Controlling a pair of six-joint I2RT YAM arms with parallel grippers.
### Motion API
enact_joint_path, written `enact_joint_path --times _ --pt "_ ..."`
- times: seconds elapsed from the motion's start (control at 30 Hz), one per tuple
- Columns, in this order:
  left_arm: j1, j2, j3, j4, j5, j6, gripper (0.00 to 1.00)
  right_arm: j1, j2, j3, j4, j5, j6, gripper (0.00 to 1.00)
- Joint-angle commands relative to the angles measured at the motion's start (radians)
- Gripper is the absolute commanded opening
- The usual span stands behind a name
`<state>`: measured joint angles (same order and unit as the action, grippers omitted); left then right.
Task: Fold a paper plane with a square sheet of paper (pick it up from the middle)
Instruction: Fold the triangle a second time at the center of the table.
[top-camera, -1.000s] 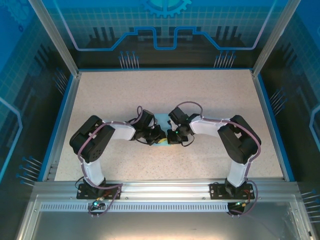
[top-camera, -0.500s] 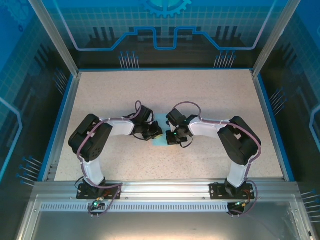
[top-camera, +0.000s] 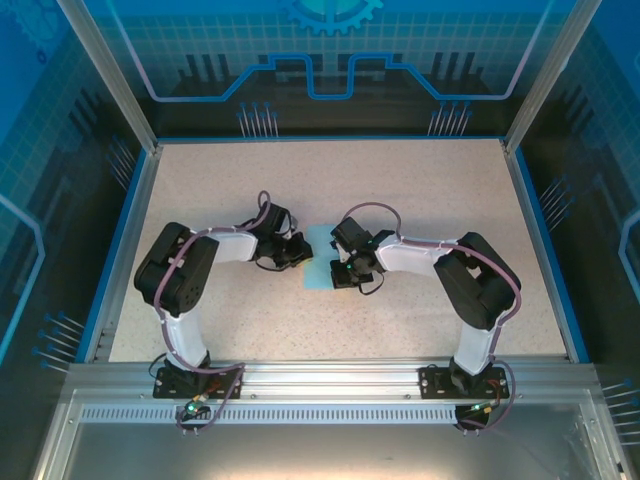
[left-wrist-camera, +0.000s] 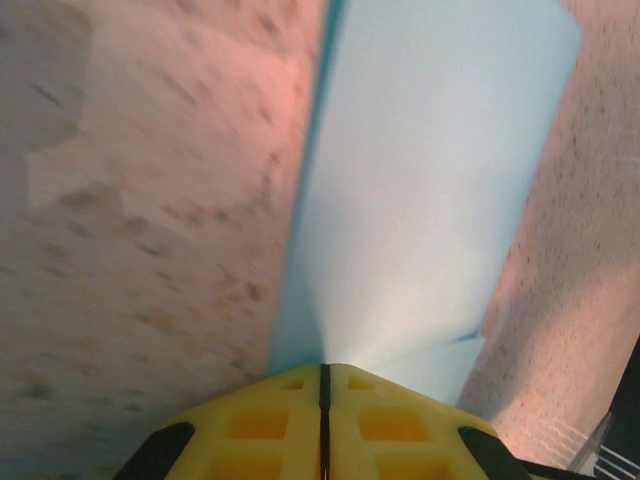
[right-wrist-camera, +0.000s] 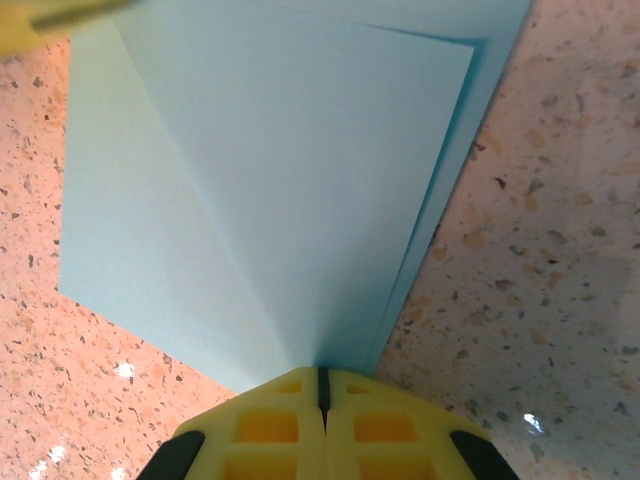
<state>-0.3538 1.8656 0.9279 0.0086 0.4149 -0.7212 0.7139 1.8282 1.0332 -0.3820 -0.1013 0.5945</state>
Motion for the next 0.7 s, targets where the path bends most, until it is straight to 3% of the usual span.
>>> enact_joint_path --times 0.0,0.23,0.4,0.67 --pt "0.055 0.011 0.025 -0.036 -0.104 0.068 0.11 0.011 0.11 -0.088 -0.149 0.135 -0.012 0.05" --pt "0.051 -0.089 0.013 -0.026 -0.027 0.049 0.12 0.011 0.091 -0.065 -0.154 0.119 -0.009 0.05" --pt "-0.01 -0.163 -0.033 -0.014 -0.009 0.005 0.13 0.011 0.063 -0.033 -0.149 0.083 -0.007 0.05" --pt "-0.077 -0.087 -0.031 0.022 -0.005 -0.028 0.12 0.009 0.06 -0.001 -0.148 0.052 -0.007 0.05"
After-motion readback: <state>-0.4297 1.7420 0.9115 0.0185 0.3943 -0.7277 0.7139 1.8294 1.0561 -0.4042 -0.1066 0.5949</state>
